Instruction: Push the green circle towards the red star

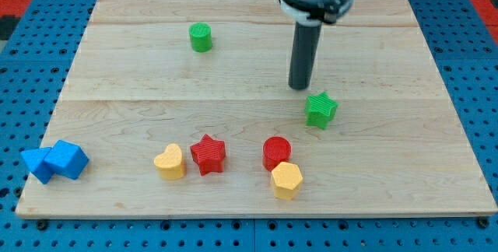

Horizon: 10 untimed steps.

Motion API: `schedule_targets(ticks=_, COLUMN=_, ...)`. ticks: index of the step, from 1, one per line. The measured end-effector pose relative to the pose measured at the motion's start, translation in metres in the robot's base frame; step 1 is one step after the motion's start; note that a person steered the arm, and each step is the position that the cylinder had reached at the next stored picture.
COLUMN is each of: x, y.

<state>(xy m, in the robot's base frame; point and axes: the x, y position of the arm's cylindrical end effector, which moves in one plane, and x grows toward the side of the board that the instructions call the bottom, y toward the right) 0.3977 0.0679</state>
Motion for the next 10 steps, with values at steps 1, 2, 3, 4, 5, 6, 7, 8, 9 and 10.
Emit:
schedule_targets(ticks=1, x=0.042, y=0.008)
schedule_targets(ticks=2, x=0.084, y=0.043)
schedule_targets(ticks=3, x=0.119, y=0.078)
schedule_targets(ticks=4, x=0.053, y=0.078)
schedule_targets(ticks=5, x=-0.062, y=0.042)
schedule_targets(ticks=6, x=-0.118, y=-0.064)
schedule_targets(ticks=7, x=-0.139, y=-0.160)
schedule_targets(ticks=8, x=-0.074, y=-0.117)
schedule_targets(ticks=9, x=-0.034, y=-0.077)
schedule_targets(ticks=10, x=-0.088, y=-0.126)
